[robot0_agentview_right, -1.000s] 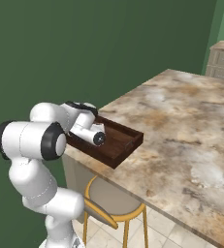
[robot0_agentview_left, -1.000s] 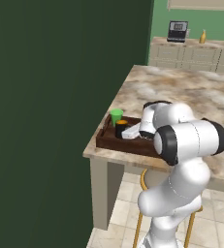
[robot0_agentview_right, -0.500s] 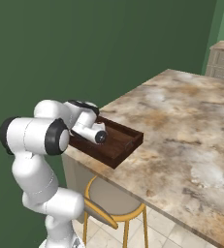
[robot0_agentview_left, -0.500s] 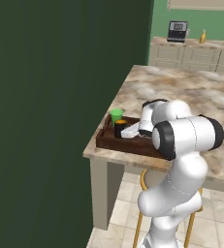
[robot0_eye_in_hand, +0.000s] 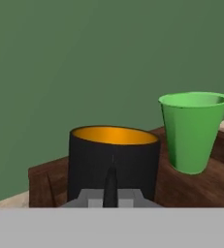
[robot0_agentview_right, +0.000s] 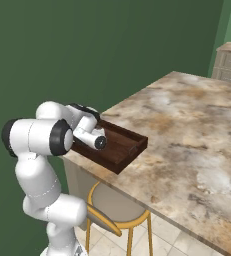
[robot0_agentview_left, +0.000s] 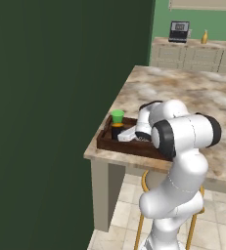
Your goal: There is a tray on the dining counter. Grab the cup, mug, and pitcher and place them on the tray. The pitcher may be placed next to the tray if it cannot fit the tray.
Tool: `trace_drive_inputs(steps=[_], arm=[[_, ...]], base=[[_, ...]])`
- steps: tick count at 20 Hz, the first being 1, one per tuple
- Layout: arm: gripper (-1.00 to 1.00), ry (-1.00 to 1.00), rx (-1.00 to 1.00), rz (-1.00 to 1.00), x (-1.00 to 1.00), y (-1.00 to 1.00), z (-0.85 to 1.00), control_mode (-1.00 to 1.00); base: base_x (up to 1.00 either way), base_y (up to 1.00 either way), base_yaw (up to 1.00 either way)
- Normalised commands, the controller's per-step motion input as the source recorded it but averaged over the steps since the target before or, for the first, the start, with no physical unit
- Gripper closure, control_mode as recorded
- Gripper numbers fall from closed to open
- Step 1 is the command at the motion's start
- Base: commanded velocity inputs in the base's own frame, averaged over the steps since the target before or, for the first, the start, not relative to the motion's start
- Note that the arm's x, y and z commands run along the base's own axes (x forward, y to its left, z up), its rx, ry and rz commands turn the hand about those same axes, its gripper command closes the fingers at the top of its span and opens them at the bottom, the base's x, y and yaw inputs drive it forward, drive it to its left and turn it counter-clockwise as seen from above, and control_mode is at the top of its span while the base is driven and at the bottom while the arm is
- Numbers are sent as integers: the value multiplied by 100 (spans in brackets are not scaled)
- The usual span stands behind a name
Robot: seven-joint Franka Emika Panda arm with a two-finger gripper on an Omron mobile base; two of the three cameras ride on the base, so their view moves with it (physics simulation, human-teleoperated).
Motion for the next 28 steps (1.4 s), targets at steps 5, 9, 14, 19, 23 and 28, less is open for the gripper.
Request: trace_drive_inputs(steps=[5, 9, 14, 19, 23, 28], arm=[[100, 0, 0, 0, 1, 12, -16, -100], [100, 0, 0, 0, 1, 11, -22, -100], [100, 0, 0, 0, 0, 5, 0, -100], [100, 0, 0, 0, 0, 0, 0, -100], [-100, 0, 0, 0, 0, 0, 0, -100], [-100, 0, 0, 0, 0, 0, 0, -100]], base=[[0, 0, 0], [0, 0, 0], [0, 0, 0], [0, 0, 0], [0, 0, 0], [0, 0, 0]])
